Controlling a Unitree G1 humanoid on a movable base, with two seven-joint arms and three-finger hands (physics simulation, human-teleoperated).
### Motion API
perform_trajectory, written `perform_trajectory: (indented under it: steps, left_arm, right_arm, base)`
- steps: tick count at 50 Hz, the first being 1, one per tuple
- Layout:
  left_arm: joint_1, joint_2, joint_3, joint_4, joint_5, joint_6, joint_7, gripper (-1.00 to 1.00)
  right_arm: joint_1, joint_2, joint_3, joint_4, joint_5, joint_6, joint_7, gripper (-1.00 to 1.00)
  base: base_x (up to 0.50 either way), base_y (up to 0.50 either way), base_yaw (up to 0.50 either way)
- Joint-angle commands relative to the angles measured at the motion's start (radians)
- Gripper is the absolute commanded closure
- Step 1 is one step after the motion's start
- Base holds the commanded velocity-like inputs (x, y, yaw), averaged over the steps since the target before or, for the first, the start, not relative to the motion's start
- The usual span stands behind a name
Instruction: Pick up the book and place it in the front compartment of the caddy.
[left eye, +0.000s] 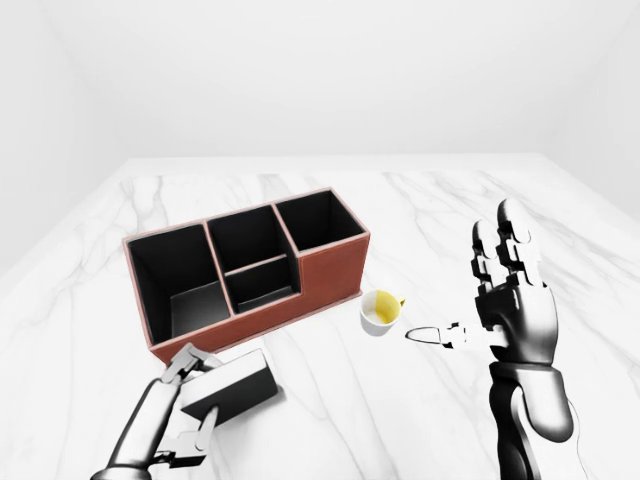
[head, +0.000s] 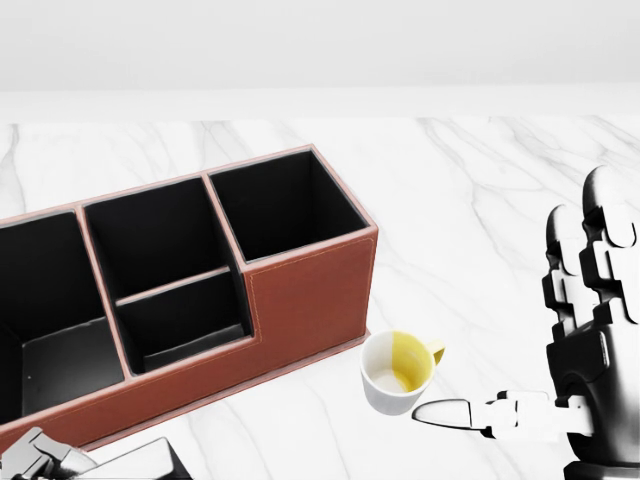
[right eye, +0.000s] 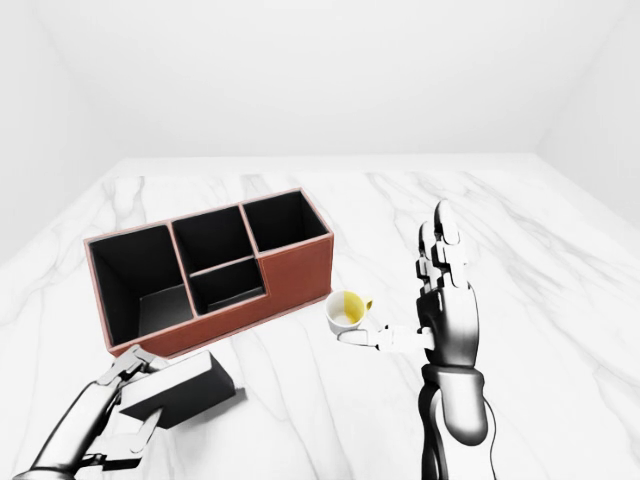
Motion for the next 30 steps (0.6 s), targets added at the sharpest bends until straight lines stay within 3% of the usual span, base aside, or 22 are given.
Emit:
perform_trajectory:
  steps: [1, 4, 9, 11, 17, 18, 22, 25, 26, 28, 30]
  left_arm:
    - [-0.02, -0.043, 0.073, -0.131, -0.026, 0.0, 0.0, 1.0]
    - [-0.055, -0.038, 0.123, -0.239, -0.046, 0.0, 0.0, 1.0]
    - [-0.062, -0.046, 0.131, -0.24, -0.042, 0.0, 0.0, 1.0]
    - [-0.172, 0.022, 0.211, -0.397, -0.057, 0.0, 0.0, 1.0]
    - [-0.196, 0.021, 0.228, -0.41, -0.046, 0.0, 0.0, 1.0]
    - [-0.274, 0.071, 0.3, -0.41, -0.065, 0.0, 0.0, 1.0]
    - [-0.436, 0.119, 0.4, -0.41, -0.01, 0.0, 0.0, 1.0]
    - [-0.474, 0.102, 0.424, -0.41, 0.021, 0.0, 0.0, 1.0]
    - [-0.563, 0.178, 0.424, -0.41, 0.082, 0.0, 0.0, 1.0]
    - [-0.661, 0.232, 0.415, -0.41, 0.178, 0.0, 0.0, 1.0]
    - [-0.692, 0.227, 0.423, -0.41, 0.211, 0.0, 0.0, 1.0]
  right_arm:
    - [-0.001, 0.0, 0.0, 0.0, 0.001, 0.0, -0.001, -0.99]
    - [-0.001, 0.001, 0.0, 0.003, 0.0, 0.0, -0.002, -0.99]
    - [-0.001, 0.0, 0.001, 0.003, 0.001, 0.0, -0.003, -0.99]
    - [-0.003, 0.0, 0.001, 0.008, 0.0, 0.0, -0.004, -0.99]
    - [-0.002, -0.001, 0.002, 0.013, -0.001, 0.0, -0.005, -0.99]
    - [-0.004, 0.0, 0.001, 0.023, 0.001, 0.0, -0.004, -0.99]
    - [-0.008, -0.002, -0.003, 0.013, 0.004, 0.0, -0.006, -0.99]
    - [-0.008, -0.002, -0.003, 0.013, 0.004, 0.0, -0.006, -0.99]
    - [-0.006, -0.002, -0.003, 0.008, 0.005, 0.0, -0.004, -0.99]
    - [-0.008, -0.002, -0.005, 0.006, 0.006, 0.0, -0.004, -0.99]
    - [-0.008, -0.002, -0.005, 0.006, 0.006, 0.0, -0.004, -0.99]
  base:
    - [0.0, 0.0, 0.0]
    - [0.0, 0.0, 0.0]
    - [0.0, 0.0, 0.0]
    - [0.0, 0.0, 0.0]
    - [0.0, 0.0, 0.0]
    - [0.0, 0.0, 0.0]
    - [0.0, 0.0, 0.0]
    - [0.0, 0.0, 0.0]
    - [0.0, 0.0, 0.0]
    - [0.0, 0.0, 0.0]
    - [0.0, 0.0, 0.0]
